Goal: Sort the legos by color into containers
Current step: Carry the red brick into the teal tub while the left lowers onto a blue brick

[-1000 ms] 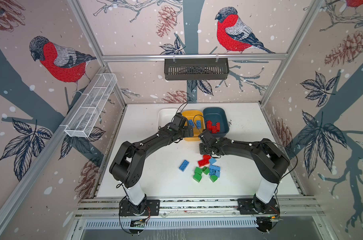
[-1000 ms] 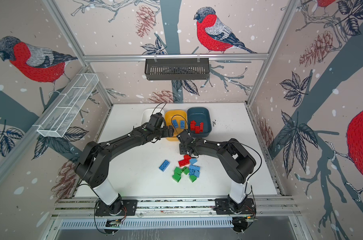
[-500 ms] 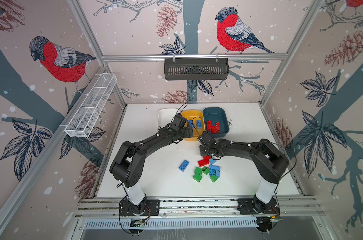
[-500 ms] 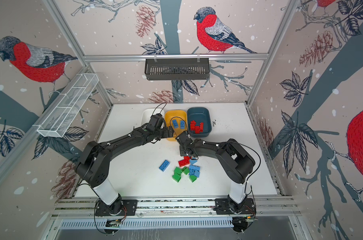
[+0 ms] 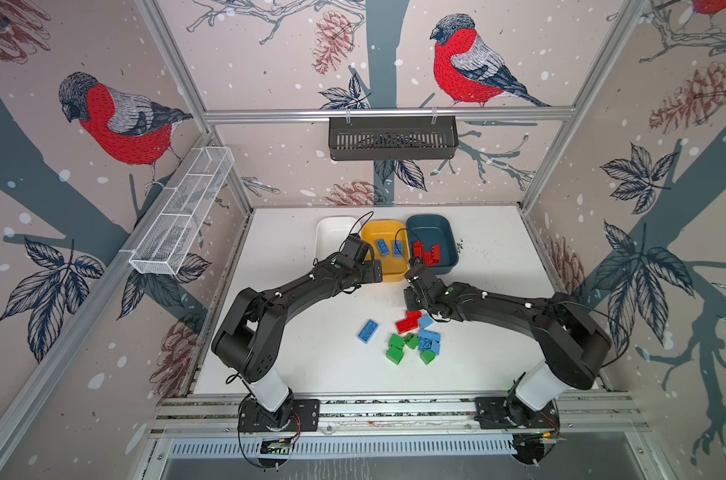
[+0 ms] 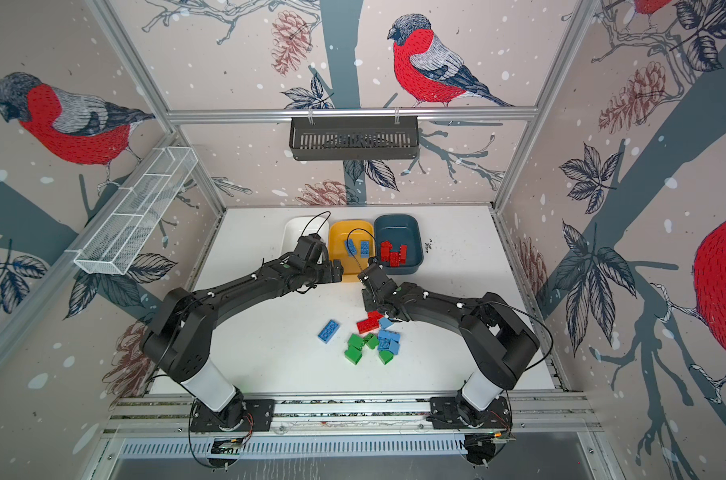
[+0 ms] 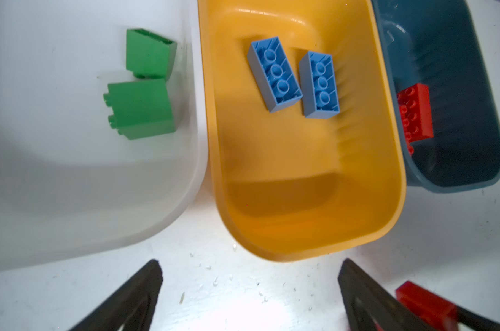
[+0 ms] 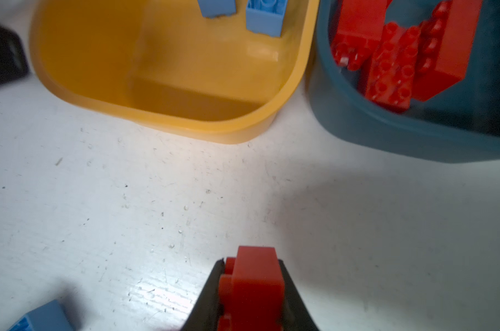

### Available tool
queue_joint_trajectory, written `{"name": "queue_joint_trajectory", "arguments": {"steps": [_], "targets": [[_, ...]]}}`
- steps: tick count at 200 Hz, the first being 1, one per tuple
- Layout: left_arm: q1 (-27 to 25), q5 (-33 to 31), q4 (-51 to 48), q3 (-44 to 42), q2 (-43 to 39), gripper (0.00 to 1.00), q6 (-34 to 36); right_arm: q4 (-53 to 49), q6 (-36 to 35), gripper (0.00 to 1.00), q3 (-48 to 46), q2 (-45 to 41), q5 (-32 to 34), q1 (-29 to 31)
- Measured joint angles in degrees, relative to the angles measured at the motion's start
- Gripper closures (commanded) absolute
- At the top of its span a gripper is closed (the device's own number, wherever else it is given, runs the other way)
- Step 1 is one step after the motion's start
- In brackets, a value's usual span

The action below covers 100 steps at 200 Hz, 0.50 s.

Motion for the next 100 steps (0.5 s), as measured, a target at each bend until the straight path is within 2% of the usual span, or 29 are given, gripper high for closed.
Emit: {"name": "queue_joint_trajectory", "arguments": {"steps": [45, 100], "targets": [[-0.6, -0.9, -3.0, -6.0, -5.1, 0.03, 0.3, 4.2, -2.8, 0.77, -1.3, -4.6, 0.3, -4.5], [-3.4, -0.3, -5.4, -10.4, -9.2, 0.03, -1.1, 8.3, -2.0, 0.76, -1.5, -5.0, -3.1, -15.7]]}}
